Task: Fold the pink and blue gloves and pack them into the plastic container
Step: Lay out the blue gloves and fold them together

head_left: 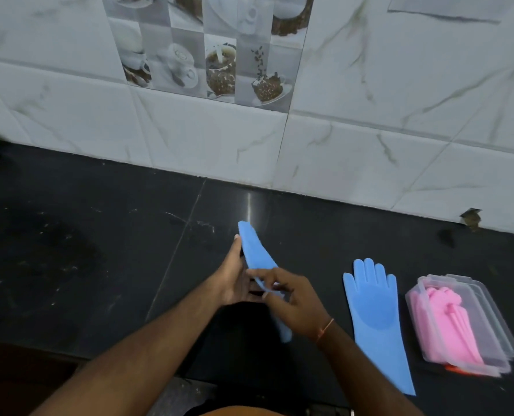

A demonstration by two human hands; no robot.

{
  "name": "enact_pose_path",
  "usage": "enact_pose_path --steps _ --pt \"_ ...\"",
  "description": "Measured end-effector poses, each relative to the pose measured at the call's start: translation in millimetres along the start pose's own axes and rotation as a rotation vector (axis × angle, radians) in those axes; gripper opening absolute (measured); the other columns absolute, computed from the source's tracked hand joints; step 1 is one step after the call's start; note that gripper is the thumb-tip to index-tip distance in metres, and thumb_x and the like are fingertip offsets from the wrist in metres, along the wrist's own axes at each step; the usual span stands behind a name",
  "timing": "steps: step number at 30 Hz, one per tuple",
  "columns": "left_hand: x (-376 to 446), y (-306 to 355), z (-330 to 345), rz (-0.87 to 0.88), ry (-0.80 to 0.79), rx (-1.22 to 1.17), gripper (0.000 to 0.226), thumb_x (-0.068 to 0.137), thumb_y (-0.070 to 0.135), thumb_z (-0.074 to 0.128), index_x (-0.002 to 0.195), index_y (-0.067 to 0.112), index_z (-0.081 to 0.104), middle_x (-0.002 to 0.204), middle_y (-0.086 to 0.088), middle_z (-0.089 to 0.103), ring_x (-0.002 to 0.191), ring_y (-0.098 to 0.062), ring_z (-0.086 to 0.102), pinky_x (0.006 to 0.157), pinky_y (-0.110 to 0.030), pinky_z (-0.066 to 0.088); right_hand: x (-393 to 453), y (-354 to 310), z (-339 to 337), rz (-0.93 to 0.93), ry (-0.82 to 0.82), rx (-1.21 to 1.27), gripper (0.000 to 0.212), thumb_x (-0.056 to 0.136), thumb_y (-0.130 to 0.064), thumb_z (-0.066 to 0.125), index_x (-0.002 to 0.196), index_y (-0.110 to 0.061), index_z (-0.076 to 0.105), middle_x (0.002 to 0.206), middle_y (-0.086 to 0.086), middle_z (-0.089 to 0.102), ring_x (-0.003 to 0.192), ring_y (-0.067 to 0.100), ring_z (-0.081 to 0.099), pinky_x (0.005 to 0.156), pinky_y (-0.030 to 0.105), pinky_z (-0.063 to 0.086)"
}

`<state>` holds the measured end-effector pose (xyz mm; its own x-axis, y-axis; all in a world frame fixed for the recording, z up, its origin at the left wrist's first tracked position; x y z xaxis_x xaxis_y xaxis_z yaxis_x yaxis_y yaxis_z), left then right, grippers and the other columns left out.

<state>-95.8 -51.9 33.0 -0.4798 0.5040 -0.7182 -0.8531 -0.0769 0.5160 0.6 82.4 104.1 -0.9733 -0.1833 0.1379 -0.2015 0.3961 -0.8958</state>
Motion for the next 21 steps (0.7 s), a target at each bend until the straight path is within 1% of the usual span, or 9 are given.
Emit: enact_pose_path --steps 2,5,7,10,11,13,15,17,21 --pt "4.8 -4.7 15.9 0.031 -0.041 -0.124 0.099 0.093 0.092 0.038 0.107 0.007 0.088 0.118 -0.021 0.081 0.102 -0.036 0.081 0.097 -0.050 0.060 -10.3 3.6 5.1 0.005 -0.099 -0.172 0.021 0.091 -0.016 0.070 0.088 -0.036 0.063 0.132 -0.020 0.071 0.123 0.007 0.065 0.105 0.043 0.054" --pt "12.3 -13.9 27.5 0.047 -0.111 -0.216 0.082 0.097 0.077 0.054 0.128 0.005 0.077 0.122 -0.023 0.077 0.108 -0.037 0.075 0.105 -0.051 0.056 -25.5 6.2 1.1 0.032 -0.148 -0.230 0.013 0.090 -0.034 0.077 0.090 -0.028 0.066 0.137 -0.030 0.065 0.128 0.003 0.061 0.109 0.043 0.050" --pt "14.2 -15.8 31.3 0.071 -0.170 -0.244 0.077 0.097 0.068 0.059 0.138 0.005 0.074 0.125 -0.023 0.074 0.111 -0.038 0.072 0.109 -0.052 0.053 -33.8 6.3 -11.9 0.028 0.001 -0.214 0.015 0.090 -0.042 0.080 0.096 -0.032 0.071 0.138 -0.026 0.065 0.131 0.004 0.059 0.111 0.043 0.048" --pt "17.3 -16.4 39.6 0.126 -0.211 -0.266 0.063 0.090 0.062 0.067 0.122 0.010 0.083 0.115 -0.020 0.079 0.097 -0.035 0.079 0.093 -0.047 0.062 -42.9 21.4 -38.0 0.142 0.419 -0.240 0.041 0.089 -0.043 0.082 0.124 -0.028 0.066 0.146 -0.018 0.057 0.135 0.004 0.051 0.111 0.026 0.042" --pt "19.0 -16.7 44.1 0.146 -0.211 -0.286 0.057 0.089 0.060 0.070 0.118 0.012 0.085 0.115 -0.018 0.080 0.095 -0.034 0.081 0.090 -0.046 0.064 -45.5 29.3 -45.4 0.279 0.491 -0.211 0.056 0.088 -0.047 0.083 0.136 -0.028 0.059 0.147 -0.018 0.053 0.134 0.001 0.050 0.108 0.020 0.040" --pt "24.6 -19.6 54.1 0.180 -0.217 -0.308 0.051 0.088 0.056 0.075 0.116 0.015 0.087 0.117 -0.016 0.080 0.096 -0.032 0.081 0.091 -0.046 0.064 -52.1 44.8 -50.4 0.546 0.441 0.055 0.071 0.085 -0.050 0.084 0.144 -0.029 0.051 0.143 -0.016 0.057 0.124 0.000 0.058 0.096 0.015 0.049" --pt "27.4 -21.4 65.2 0.181 -0.229 -0.309 0.050 0.090 0.054 0.074 0.118 0.013 0.085 0.119 -0.016 0.079 0.100 -0.033 0.079 0.096 -0.047 0.060 -61.1 63.4 -45.3 0.671 0.336 0.384 0.053 0.086 -0.042 0.086 0.131 -0.028 0.062 0.130 -0.009 0.074 0.113 0.009 0.073 0.080 0.015 0.058" --pt "32.4 -22.2 76.1 0.156 -0.231 -0.288 0.050 0.094 0.054 0.070 0.118 0.012 0.083 0.117 -0.017 0.078 0.101 -0.033 0.075 0.097 -0.047 0.056 -73.1 79.4 -45.1 0.726 0.292 0.479 0.032 0.093 -0.027 0.083 0.122 -0.023 0.070 0.119 -0.002 0.081 0.110 0.019 0.076 0.077 0.024 0.062" --pt "50.8 -26.8 91.3 0.097 -0.196 -0.153 0.049 0.099 0.057 0.061 0.111 0.013 0.080 0.103 -0.014 0.078 0.088 -0.029 0.073 0.087 -0.041 0.058 -98.4 98.2 -51.0 0.802 0.299 0.589 0.033 0.092 -0.023 0.081 0.122 -0.012 0.075 0.113 0.008 0.082 0.099 0.026 0.081 0.072 0.034 0.065"
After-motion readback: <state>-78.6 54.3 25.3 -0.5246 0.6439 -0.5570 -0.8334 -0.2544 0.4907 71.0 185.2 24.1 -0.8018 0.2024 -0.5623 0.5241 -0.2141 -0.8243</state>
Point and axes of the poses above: each hand's wrist, its own x-axis towards the middle knuckle, its own z-axis out of the palm, y = z × x, the point moved 3 cm from there along x, towards the middle knuckle
